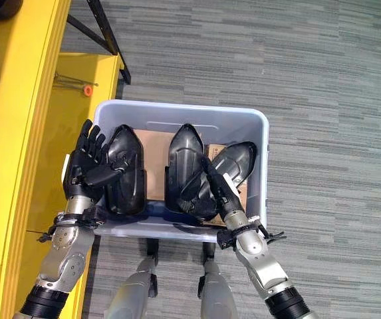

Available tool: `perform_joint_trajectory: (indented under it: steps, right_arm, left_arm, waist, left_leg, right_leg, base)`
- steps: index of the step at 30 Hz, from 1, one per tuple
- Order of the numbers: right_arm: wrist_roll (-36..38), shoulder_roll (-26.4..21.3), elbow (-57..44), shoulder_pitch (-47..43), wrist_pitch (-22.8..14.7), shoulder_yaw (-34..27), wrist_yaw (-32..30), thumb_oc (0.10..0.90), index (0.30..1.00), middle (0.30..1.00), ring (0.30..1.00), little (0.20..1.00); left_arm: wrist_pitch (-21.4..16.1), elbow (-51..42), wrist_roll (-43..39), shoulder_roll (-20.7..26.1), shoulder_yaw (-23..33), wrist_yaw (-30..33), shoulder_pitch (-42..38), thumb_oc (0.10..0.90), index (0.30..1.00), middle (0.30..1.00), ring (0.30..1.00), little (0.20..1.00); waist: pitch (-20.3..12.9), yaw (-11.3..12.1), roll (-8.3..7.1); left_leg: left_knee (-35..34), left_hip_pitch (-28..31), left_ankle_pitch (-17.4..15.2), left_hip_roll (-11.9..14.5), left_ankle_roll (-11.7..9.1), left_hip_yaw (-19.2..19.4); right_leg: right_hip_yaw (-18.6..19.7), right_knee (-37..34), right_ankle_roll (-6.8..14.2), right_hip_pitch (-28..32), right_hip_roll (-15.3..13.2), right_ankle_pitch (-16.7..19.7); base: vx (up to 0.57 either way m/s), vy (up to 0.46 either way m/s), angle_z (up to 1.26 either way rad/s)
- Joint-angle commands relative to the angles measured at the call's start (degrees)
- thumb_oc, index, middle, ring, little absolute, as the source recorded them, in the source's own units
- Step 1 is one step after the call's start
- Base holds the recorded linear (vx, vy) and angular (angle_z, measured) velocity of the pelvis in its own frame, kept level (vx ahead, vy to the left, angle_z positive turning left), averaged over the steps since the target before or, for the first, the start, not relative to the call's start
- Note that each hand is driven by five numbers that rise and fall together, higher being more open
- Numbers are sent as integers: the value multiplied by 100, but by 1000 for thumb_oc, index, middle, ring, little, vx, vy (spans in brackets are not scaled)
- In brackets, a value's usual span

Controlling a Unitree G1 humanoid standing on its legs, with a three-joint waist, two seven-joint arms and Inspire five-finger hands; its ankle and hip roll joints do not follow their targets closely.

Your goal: Move parts from the plastic box to the shelf.

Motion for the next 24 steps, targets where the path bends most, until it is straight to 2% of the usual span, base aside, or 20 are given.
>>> perform_joint_trajectory:
  steps: [1,11,19,24]
  right_arm:
    - [26,54,-210,-430,-414,65,-94,900,1000,1000,1000,1000]
    - [-299,2,379,-1314,-358,58,-530,900,1000,1000,1000,1000]
    - [-251,93,379,-1340,-363,146,-531,900,1000,1000,1000,1000]
    - [-530,40,460,-1353,-303,170,-547,900,1000,1000,1000,1000]
  left_arm:
    - [-727,-857,233,295,315,82,-170,900,1000,1000,1000,1000]
    - [-796,-1053,71,234,335,98,-77,900,1000,1000,1000,1000]
    - [-786,-1032,47,233,274,146,-101,900,1000,1000,1000,1000]
    - [-793,-1061,75,229,283,152,-106,900,1000,1000,1000,1000]
  waist:
    - [-382,42,-153]
    - [-158,208,-70]
    - [-75,233,-67]
    - [-20,246,-52]
  left_leg:
    - [826,-333,-552,200,-87,514]
    - [874,-579,-500,181,-76,499]
    - [907,-629,-511,162,-58,486]
    - [935,-674,-528,145,-46,479]
  right_leg:
    - [203,873,185,-427,-393,-640]
    - [180,922,186,-661,-404,-607]
    - [153,941,179,-692,-415,-603]
    - [166,965,181,-743,-425,-601]
  base:
    - [-17,7,-3]
    - [-9,-2,-2]
    - [0,-1,3]
    - [0,0,0]
